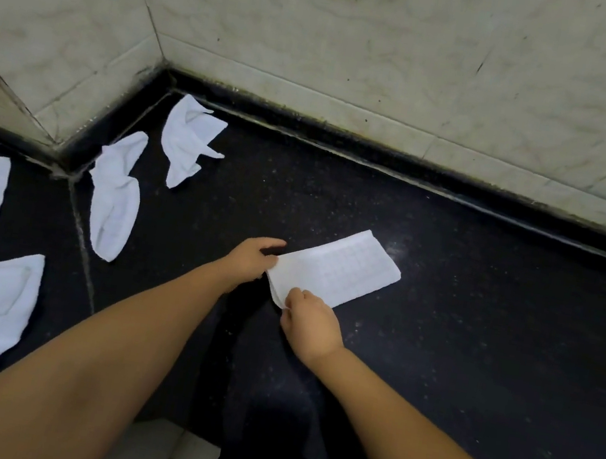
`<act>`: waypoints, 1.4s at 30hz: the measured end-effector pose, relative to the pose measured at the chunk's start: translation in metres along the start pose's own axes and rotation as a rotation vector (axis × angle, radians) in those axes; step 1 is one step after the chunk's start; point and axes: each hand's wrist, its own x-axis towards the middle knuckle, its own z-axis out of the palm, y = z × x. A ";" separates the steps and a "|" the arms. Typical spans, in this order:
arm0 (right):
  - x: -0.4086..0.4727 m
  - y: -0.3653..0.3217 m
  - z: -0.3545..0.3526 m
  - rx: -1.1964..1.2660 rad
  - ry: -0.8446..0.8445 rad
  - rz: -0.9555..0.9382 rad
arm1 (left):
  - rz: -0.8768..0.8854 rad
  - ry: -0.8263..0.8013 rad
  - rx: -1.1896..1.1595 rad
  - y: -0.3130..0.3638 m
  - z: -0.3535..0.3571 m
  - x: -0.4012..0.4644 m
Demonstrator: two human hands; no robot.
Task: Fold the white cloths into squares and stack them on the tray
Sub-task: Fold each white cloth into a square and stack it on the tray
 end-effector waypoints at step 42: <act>0.082 0.118 -0.087 0.209 -0.037 0.551 | -0.044 0.268 0.411 0.041 0.081 0.035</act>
